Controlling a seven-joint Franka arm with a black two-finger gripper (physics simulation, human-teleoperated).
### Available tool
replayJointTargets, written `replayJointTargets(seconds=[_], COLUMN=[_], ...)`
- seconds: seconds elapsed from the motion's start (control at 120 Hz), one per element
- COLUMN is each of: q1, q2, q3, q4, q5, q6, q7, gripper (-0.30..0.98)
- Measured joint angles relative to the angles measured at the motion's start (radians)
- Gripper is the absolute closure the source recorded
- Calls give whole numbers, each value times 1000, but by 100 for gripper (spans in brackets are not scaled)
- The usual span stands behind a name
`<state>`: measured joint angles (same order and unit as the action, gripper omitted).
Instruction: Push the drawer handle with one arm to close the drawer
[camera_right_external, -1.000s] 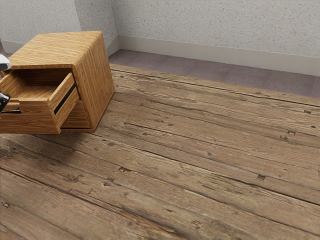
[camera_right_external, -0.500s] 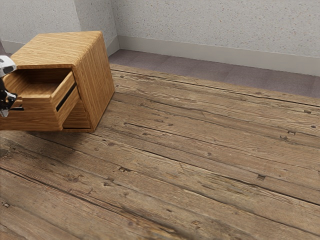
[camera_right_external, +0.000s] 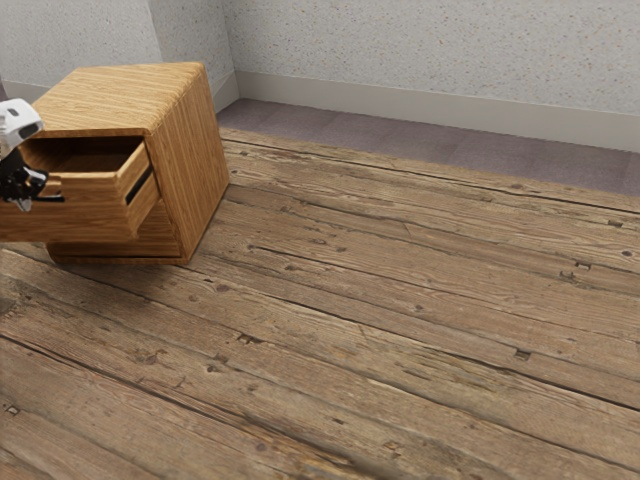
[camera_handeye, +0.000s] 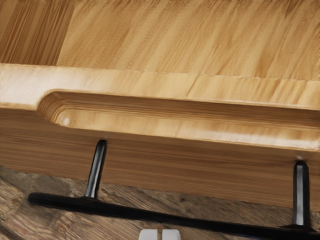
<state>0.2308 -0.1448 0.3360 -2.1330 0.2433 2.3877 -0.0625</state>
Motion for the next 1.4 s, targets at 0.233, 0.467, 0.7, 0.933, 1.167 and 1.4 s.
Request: replayJointTargets(seconds=[0.233,0.467,0.7,0.933,1.167,1.4], q1=[-4,-5,-1,6,-28,-31], q2=[54,109,151,179,199,228], q3=[-1,-2,-4,-13,-15,-13], q4=[39,74,108,136,150,184], q5=[-4,-4,-2,-6,-12,-8], q6=[54,107,149,169,176,179], q7=[-4,-7,-7,-8,-4,-5], gripper=[79,79,79,79,79,79])
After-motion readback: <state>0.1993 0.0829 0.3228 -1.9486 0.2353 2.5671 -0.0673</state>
